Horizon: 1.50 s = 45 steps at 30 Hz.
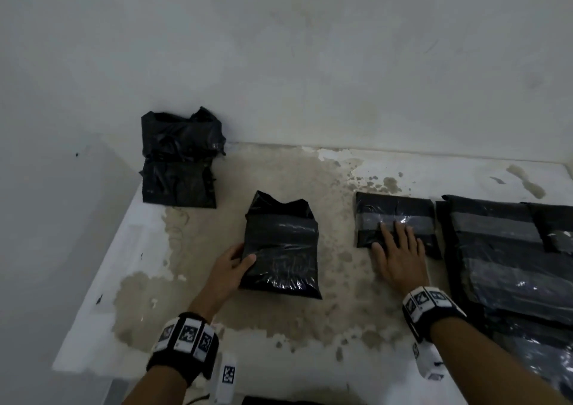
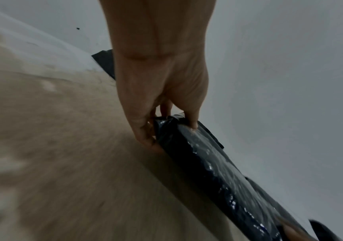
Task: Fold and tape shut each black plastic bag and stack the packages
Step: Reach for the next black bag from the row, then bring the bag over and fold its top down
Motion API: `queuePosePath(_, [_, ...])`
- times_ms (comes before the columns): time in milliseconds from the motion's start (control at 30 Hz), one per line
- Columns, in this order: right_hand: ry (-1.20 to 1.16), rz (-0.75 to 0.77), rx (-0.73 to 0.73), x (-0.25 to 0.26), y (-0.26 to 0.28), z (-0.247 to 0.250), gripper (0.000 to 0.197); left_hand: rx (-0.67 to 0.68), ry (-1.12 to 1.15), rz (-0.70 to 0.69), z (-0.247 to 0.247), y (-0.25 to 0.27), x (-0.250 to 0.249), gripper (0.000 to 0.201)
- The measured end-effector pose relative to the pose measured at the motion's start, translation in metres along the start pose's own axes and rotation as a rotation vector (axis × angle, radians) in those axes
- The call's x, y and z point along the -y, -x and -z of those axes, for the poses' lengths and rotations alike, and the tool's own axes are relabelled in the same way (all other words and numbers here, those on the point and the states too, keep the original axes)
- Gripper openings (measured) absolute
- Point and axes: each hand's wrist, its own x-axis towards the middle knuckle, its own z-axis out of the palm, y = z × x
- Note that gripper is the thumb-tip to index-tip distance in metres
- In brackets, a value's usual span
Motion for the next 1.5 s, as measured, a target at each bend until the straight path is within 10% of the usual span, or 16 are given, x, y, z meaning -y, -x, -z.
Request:
queuePosePath(267, [-0.151, 0.102, -0.086, 0.023, 0.01, 0.025, 0.054, 0.021, -0.159, 0.016, -0.026, 0.095, 0.075, 0.061])
queuePosePath(533, [-0.403, 0.472, 0.232, 0.117, 0.039, 0.011, 0.054, 0.022, -0.238, -0.046, -0.023, 0.089, 0.083, 0.076])
queuePosePath(833, [-0.431, 0.256, 0.062, 0.137, 0.036, 0.005, 0.015, 0.136, -0.157, -0.023, -0.009, 0.084, 0.079, 0.055])
queuePosePath(1500, [-0.612, 0.254, 0.252, 0.173, 0.071, 0.018, 0.029, 0.083, -0.249, -0.167, 0.018, 0.002, 0.019, 0.036])
